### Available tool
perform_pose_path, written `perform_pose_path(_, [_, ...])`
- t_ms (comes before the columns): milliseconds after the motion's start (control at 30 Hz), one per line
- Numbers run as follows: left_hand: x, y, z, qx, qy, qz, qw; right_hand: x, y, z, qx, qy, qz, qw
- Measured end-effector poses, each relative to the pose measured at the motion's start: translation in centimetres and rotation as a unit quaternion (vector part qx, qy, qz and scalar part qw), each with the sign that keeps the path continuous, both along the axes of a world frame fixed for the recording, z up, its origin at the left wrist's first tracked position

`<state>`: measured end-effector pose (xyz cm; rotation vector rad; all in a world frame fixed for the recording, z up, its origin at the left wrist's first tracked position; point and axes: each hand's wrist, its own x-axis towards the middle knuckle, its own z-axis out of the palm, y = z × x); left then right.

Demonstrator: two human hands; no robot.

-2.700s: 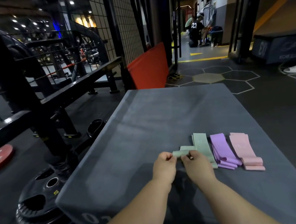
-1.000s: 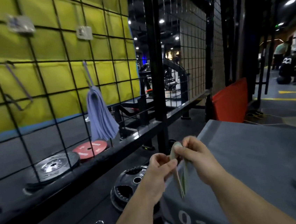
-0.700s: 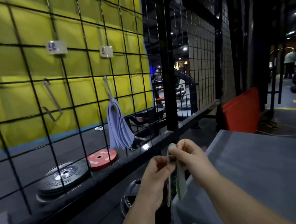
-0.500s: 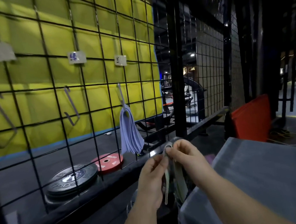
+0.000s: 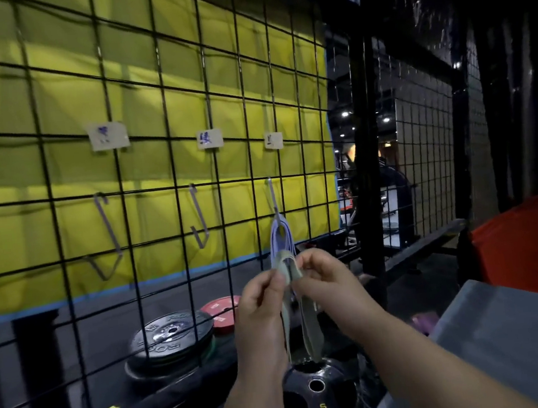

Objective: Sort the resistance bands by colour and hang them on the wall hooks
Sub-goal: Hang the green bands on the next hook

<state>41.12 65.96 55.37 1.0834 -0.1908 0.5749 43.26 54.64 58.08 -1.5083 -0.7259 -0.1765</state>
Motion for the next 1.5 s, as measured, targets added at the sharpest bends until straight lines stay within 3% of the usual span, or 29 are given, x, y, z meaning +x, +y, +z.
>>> perform_pose_path(233, [-2.3,3.5,3.1,-0.074,-0.094,0.121,0.985,-1.9,4.9,4.2,0.024,-0.067,0.036,0.997])
perform_pose_path(467, [-2.8,6.8,5.8,-0.085,-0.174,0.230,0.954,-3.1,8.6,8.0,0.016,-0.112,0.055,0.992])
perform_pose_path(733, [-0.6,8.0,5.7,-0.016,-0.090,0.309,0.947,-1.2,10.2,9.3,-0.019,-0.114,-0.014,0.993])
perform_pose_path(933, [1.0,8.4,3.7,0.123,-0.083,0.399,0.905,0.3,10.0,7.6,-0.036,-0.084,-0.042,0.995])
perform_pose_path(1200, [0.9,7.8,3.3,0.208,-0.013,0.408,0.889,1.6,9.6,5.8,-0.031,-0.030,0.006,0.999])
perform_pose_path(1500, [1.0,7.1,3.3,0.236,0.010,0.370,0.898,2.6,9.1,6.3,0.008,0.036,0.069,0.997])
